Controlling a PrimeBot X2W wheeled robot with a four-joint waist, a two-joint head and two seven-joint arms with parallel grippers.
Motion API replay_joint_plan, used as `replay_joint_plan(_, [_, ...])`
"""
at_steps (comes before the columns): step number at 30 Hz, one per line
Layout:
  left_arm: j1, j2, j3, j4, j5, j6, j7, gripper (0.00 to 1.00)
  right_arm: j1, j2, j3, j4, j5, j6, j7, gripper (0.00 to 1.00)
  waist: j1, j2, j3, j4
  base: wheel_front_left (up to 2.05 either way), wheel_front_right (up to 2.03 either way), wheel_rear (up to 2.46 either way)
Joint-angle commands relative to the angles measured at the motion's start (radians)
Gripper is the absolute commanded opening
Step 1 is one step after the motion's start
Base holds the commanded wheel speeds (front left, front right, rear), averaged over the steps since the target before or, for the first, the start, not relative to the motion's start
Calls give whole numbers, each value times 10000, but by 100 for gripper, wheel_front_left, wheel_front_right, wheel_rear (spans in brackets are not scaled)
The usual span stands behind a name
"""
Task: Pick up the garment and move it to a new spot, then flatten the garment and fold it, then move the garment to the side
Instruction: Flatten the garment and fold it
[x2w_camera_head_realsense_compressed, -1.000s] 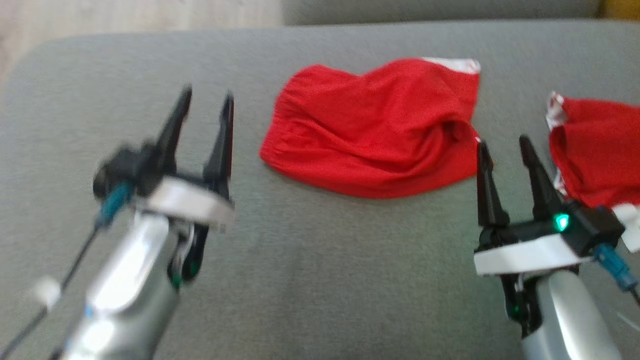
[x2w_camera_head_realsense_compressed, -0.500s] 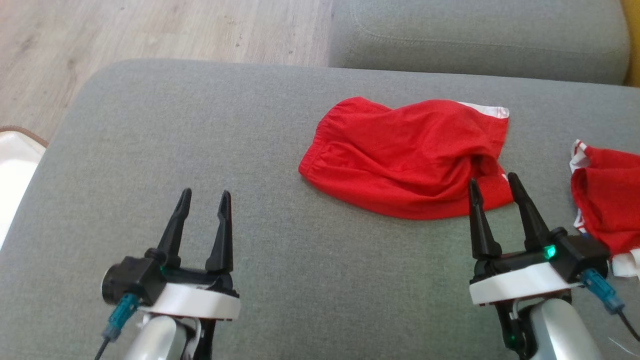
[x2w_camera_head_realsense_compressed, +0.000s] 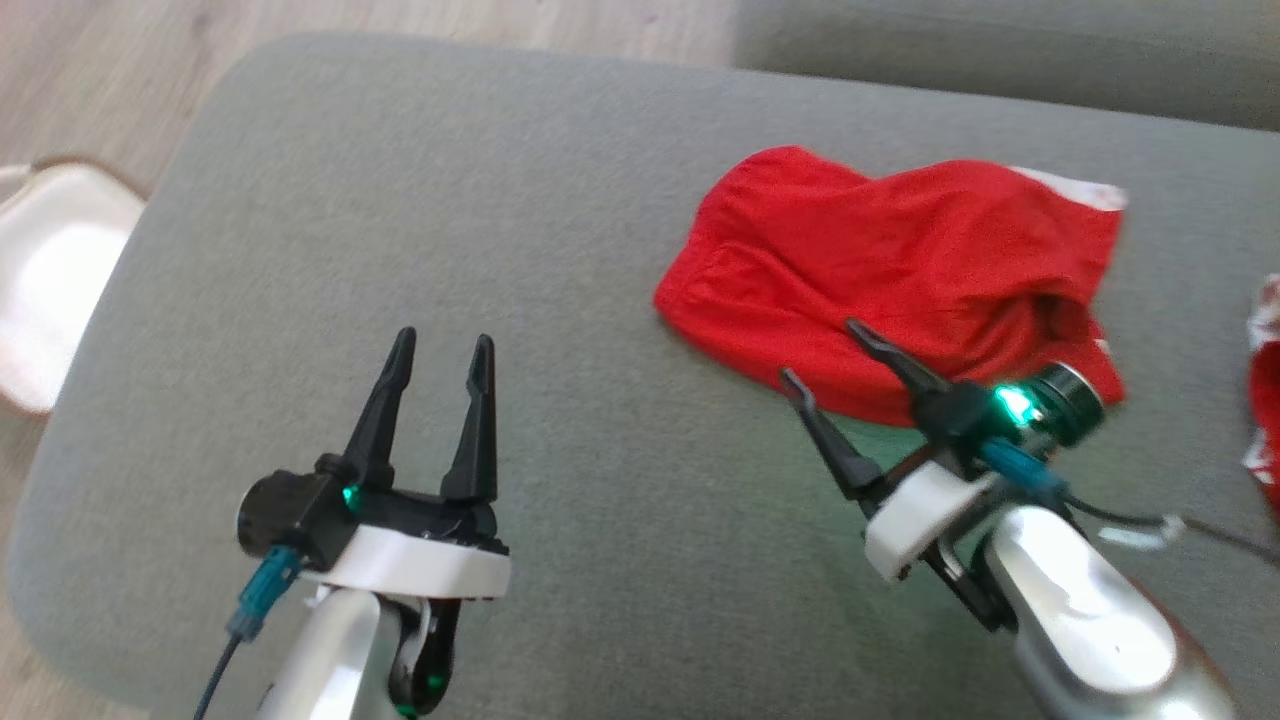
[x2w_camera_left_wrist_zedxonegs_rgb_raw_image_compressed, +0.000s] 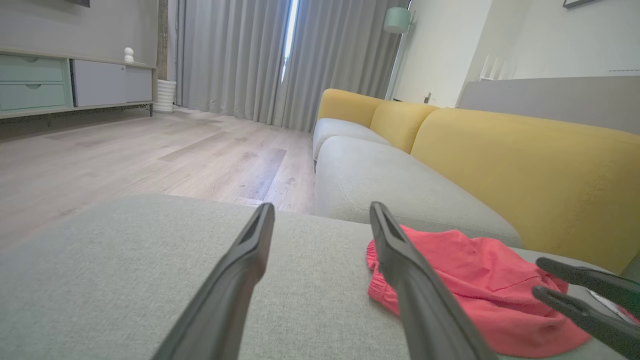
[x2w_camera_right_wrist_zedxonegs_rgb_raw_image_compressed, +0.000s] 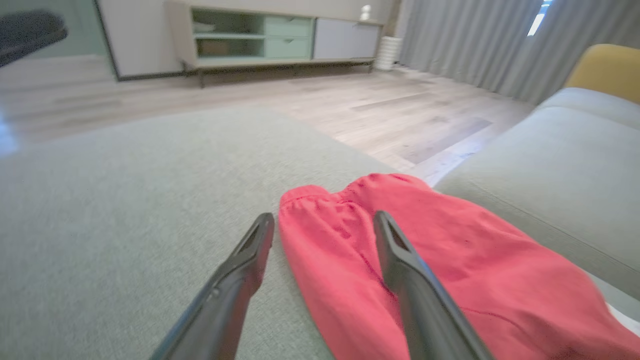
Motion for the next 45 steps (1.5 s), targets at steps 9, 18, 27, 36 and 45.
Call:
replay_joint_plan(9, [-797,-235,225,79,146,-255,-93,100,-2215,-967,2466,2299,753,-9,438,100,-1,0,795,1260,0,0,0])
replay_joint_plan(18, [-851,-277,133,69,-81,-311,-93,100,-3217,-1298,3576,4166,1269,-9,523,100,-1,0,1089,1766,0,0,0])
replay_joint_plan(27, [-888,-279,128,88,-101,-230,-93,100,-3796,-893,3965,4950,1784,-9,-378,0,-1,0,897,1506,0,0,0])
replay_joint_plan(36, [-700,-280,298,148,337,-255,-93,100,-4156,-173,4679,3789,2382,-9,-1346,0,-1,0,56,950,0,0,0])
replay_joint_plan(45, [-230,-280,578,180,586,-286,-93,100,-4716,-54,4828,1009,3233,-9,-1538,0,-1,0,-919,836,0,0,0])
